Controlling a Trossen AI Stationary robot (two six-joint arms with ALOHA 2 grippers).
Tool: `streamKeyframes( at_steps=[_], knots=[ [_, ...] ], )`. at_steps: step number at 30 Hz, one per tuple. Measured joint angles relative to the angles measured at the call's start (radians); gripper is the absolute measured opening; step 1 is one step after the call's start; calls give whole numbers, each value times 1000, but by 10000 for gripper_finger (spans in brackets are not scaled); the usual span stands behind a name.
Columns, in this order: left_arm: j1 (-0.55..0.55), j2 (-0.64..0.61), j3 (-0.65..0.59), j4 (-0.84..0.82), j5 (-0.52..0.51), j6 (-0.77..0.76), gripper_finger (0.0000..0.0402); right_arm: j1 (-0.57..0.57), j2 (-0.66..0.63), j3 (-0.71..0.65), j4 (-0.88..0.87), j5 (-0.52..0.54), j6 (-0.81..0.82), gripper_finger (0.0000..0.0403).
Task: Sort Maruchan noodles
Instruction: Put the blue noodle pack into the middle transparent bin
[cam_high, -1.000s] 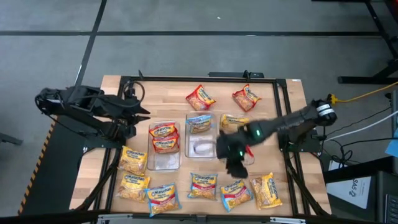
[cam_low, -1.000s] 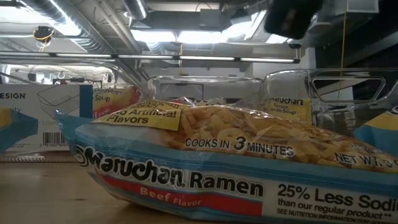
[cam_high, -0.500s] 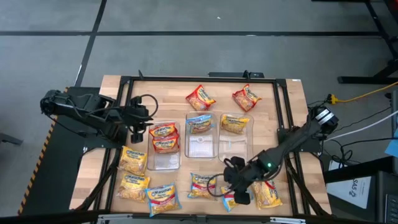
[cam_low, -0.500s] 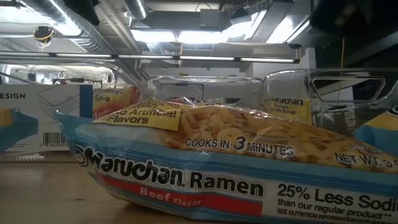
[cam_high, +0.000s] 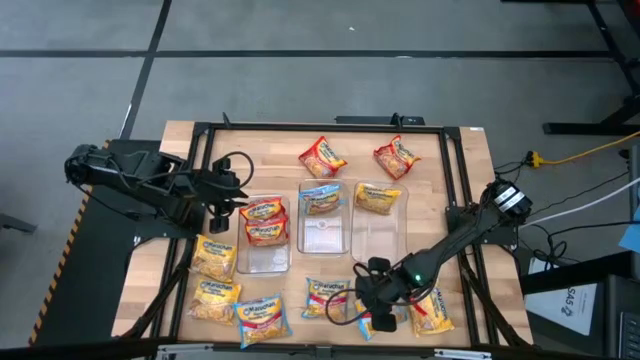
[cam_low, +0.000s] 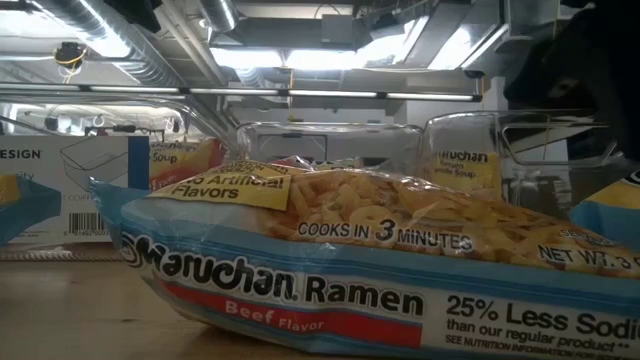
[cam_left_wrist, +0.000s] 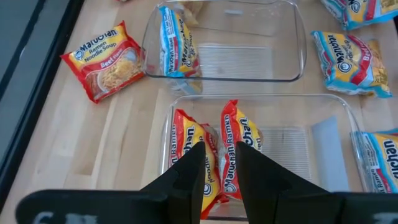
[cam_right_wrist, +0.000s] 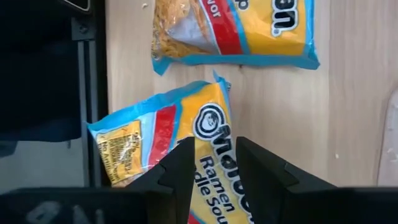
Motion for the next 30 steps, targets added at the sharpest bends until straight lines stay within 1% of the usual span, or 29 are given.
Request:
streamKeyframes(
  at_steps=[7, 13, 17, 21, 26, 28, 30],
  knots=[
    [0, 0, 0, 0, 0, 0, 82, -1, 2, 2, 1, -14, 18, 122],
    [0, 0, 0, -1, 0, 0, 82, 5, 11, 61, -42, -3, 20, 122],
    [0, 0, 0, -1, 0, 0, 82, 26, 11, 127, -139, -6, 20, 122],
    [0, 0, 0, -1, 0, 0, 82, 56, 11, 181, -199, 72, 24, 122],
    [0, 0, 0, -1, 0, 0, 82, 105, 10, 193, -194, 202, 41, 122],
    [0, 0, 0, -1, 0, 0, 82, 117, 23, 191, -194, 215, 46, 122],
    [0, 0, 0, -1, 0, 0, 82, 125, 51, 191, -196, 203, 46, 122]
  ],
)
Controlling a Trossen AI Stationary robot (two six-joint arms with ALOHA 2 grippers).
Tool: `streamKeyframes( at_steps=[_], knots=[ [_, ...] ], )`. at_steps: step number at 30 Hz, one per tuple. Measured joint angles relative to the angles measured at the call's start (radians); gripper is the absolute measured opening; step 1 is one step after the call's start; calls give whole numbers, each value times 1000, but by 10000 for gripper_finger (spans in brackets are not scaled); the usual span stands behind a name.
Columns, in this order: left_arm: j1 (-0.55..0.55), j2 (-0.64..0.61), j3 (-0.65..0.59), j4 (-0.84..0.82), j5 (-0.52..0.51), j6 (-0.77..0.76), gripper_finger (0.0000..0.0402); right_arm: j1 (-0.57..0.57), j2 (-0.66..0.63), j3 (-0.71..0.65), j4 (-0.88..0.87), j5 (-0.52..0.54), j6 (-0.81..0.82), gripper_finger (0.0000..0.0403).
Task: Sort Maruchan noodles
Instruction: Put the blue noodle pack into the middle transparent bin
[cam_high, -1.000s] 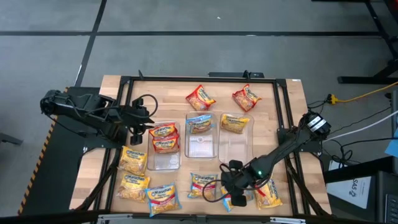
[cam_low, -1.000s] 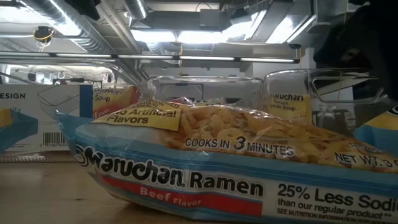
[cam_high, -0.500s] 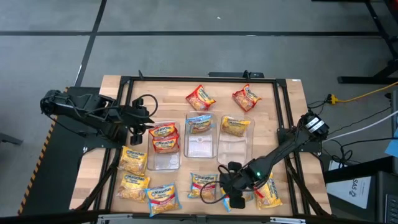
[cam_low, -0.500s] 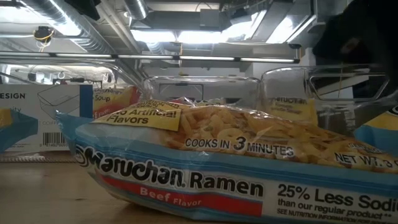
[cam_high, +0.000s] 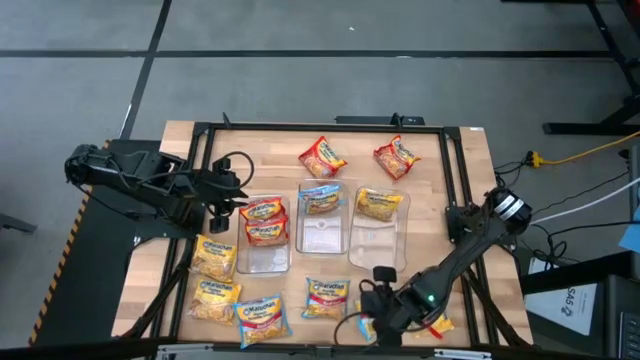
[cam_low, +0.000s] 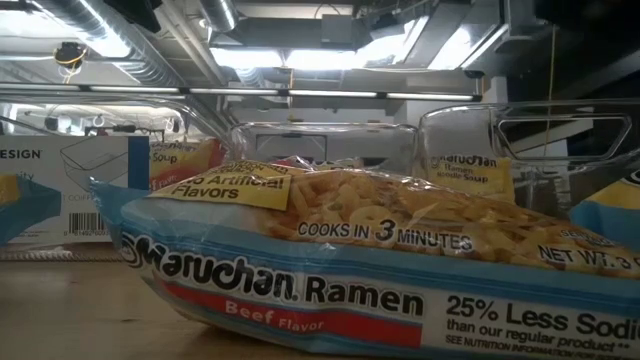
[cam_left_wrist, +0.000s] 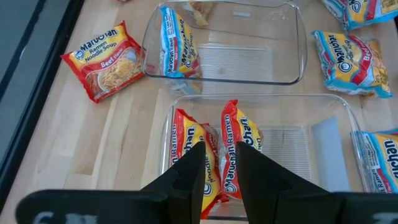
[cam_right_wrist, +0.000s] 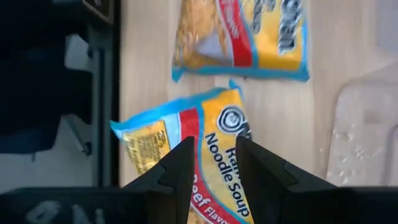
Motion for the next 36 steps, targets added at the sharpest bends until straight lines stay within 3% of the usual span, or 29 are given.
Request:
streamKeyframes(
  at_steps=[7, 31, 36],
  knots=[
    [0, 0, 0, 0, 0, 0, 82, -18, 75, -1, -41, -21, -1, 122],
    [0, 0, 0, 0, 0, 0, 82, -35, 115, 7, 18, -118, 33, 122],
    [0, 0, 0, 0, 0, 0, 82, -35, 123, 39, -38, -96, 33, 94]
  ],
)
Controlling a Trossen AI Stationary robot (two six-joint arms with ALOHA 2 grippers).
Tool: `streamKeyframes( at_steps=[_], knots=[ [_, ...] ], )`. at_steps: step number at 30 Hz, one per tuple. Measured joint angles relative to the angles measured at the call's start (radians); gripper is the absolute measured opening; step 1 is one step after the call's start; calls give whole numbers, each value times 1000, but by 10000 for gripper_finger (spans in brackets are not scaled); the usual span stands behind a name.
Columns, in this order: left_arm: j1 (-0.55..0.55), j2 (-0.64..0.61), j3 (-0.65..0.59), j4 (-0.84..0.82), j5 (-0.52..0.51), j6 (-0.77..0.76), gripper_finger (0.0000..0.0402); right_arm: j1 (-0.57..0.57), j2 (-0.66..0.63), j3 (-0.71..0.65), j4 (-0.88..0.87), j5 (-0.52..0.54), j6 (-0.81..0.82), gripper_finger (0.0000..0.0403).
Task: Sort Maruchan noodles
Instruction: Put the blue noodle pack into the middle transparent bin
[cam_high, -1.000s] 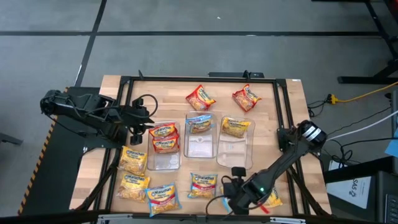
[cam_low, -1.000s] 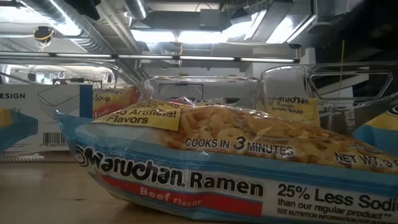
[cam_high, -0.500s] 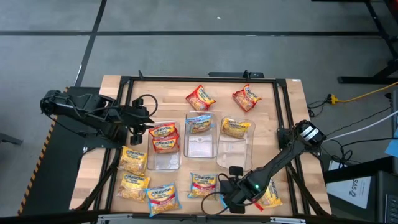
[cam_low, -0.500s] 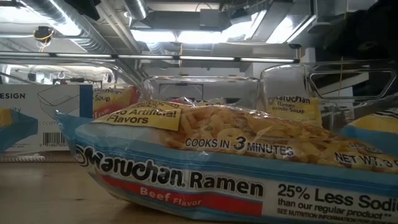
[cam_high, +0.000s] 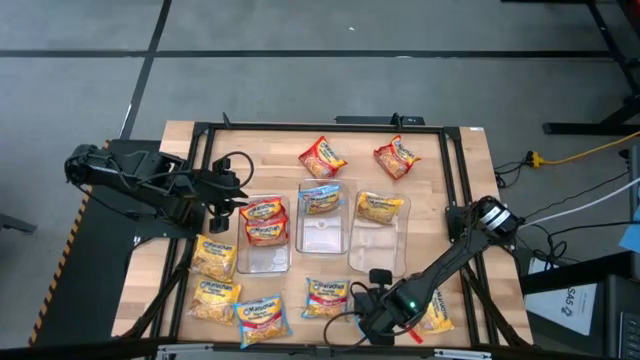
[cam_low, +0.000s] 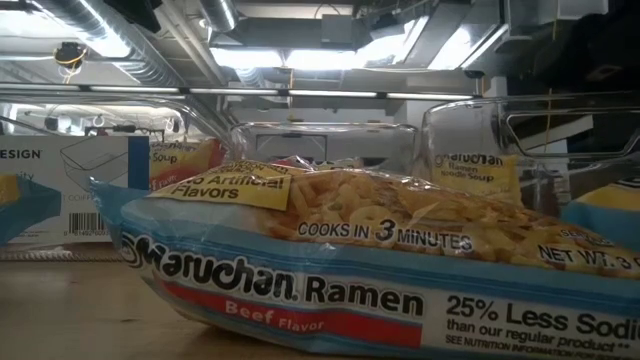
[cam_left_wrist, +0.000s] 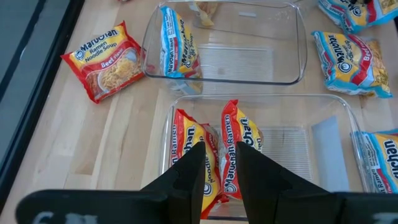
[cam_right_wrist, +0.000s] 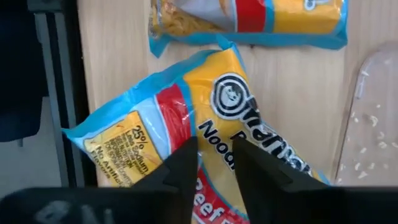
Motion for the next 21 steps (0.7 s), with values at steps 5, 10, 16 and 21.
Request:
streamKeyframes(
  at_steps=[5, 10, 16, 21],
  knots=[
    [0, 0, 0, 0, 0, 0, 82, 0, 3, 21, -9, -8, -9, 17],
    [0, 0, 0, 0, 0, 0, 82, 0, 3, 22, -8, 11, -19, 6],
    [0, 0, 0, 0, 0, 0, 82, 0, 3, 23, -7, -6, -6, 9],
    [0, 0, 0, 0, 0, 0, 82, 7, 2, 47, -13, -14, 10, 4]
  ],
)
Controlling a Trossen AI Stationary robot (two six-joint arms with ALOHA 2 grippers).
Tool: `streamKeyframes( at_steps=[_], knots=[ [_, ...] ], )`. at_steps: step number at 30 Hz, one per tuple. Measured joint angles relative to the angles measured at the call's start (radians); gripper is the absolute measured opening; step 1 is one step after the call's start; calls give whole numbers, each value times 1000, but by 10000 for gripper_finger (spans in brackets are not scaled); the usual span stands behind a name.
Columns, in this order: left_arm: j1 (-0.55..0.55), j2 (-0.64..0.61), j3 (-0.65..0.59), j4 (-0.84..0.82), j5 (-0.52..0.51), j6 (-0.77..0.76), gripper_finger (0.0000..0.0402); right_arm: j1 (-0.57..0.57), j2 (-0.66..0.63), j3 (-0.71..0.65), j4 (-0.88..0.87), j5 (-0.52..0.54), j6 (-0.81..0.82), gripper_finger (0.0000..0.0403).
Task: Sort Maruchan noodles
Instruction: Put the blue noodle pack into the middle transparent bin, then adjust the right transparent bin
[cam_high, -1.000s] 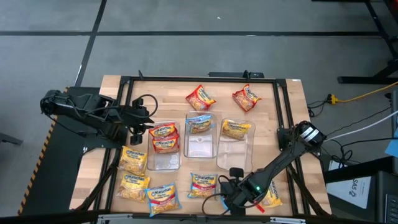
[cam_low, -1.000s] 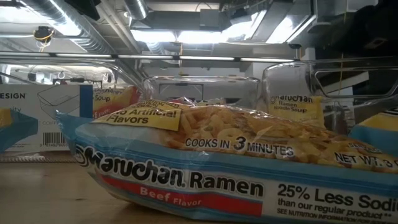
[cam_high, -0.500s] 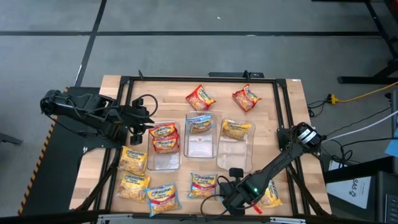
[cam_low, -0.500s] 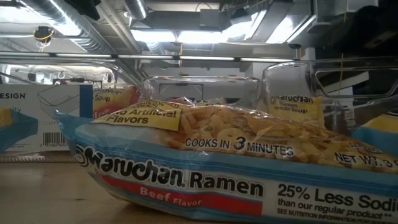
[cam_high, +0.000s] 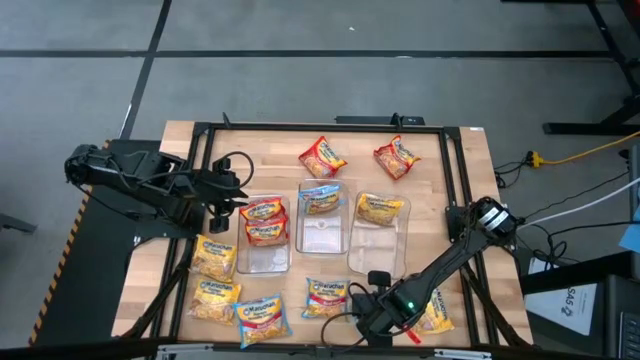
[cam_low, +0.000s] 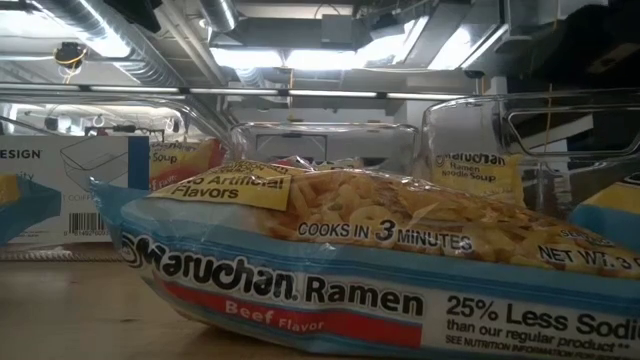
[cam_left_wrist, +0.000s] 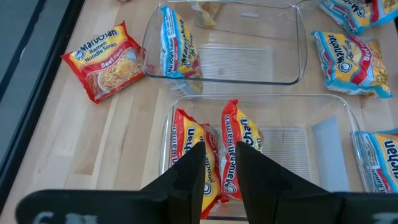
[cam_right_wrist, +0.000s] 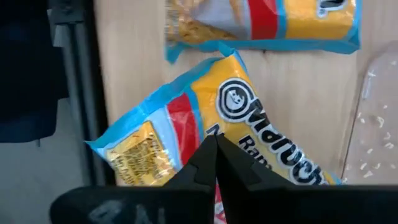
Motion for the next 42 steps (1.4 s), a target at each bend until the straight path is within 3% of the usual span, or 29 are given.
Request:
streamKeyframes(
  at_steps=[10, 25, 42],
  knots=[
    [0, 0, 0, 0, 0, -1, 82, 39, -2, 215, -312, 272, -39, 4],
    [0, 0, 0, 0, 0, -1, 82, 6, -3, 99, -369, 253, 81, 4],
    [0, 0, 0, 0, 0, 20, 82, -100, -3, 46, -494, 272, 29, 4]
  ],
)
